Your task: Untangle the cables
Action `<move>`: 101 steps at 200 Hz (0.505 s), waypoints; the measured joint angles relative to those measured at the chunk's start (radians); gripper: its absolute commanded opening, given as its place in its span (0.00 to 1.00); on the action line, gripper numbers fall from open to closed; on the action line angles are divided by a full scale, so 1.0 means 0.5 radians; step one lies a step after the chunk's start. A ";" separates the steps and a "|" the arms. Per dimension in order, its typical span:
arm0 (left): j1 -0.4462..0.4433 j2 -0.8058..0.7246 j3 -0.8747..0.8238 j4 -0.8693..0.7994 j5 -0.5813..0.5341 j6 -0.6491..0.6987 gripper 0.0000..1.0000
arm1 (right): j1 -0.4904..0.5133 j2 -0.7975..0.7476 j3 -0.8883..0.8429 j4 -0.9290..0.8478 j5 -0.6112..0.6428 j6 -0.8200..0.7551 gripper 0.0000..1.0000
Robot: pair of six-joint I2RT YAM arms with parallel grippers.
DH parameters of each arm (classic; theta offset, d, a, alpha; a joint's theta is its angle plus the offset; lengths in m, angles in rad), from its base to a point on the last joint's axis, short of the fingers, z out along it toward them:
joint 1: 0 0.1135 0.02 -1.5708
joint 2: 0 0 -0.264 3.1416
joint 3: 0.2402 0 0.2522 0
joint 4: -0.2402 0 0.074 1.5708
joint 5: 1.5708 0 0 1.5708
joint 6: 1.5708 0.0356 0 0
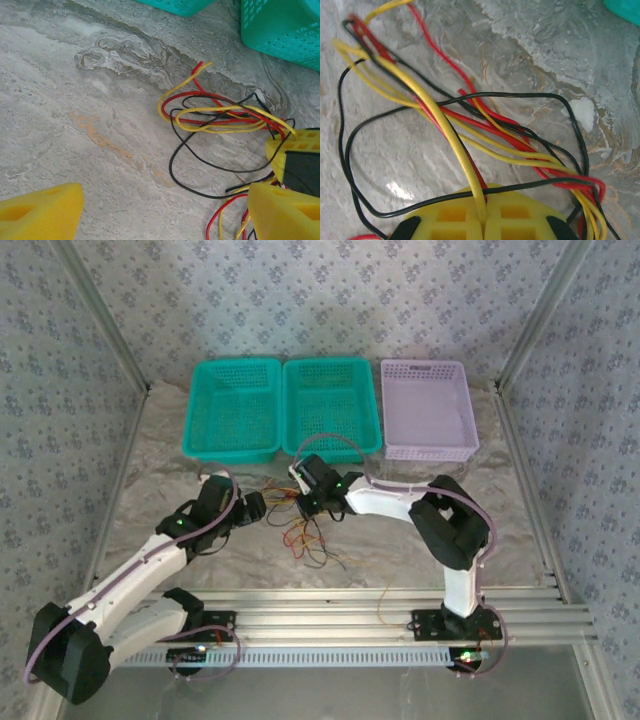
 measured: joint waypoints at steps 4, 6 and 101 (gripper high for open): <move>0.000 -0.001 -0.002 0.001 -0.004 0.000 0.85 | -0.001 0.002 0.015 -0.008 0.001 -0.007 0.00; 0.000 -0.002 -0.002 0.000 -0.007 0.000 0.85 | -0.001 0.002 0.019 -0.008 0.001 -0.009 0.00; -0.032 -0.037 -0.048 0.016 -0.045 -0.051 0.84 | -0.011 -0.468 0.228 -0.014 -0.298 -0.185 0.00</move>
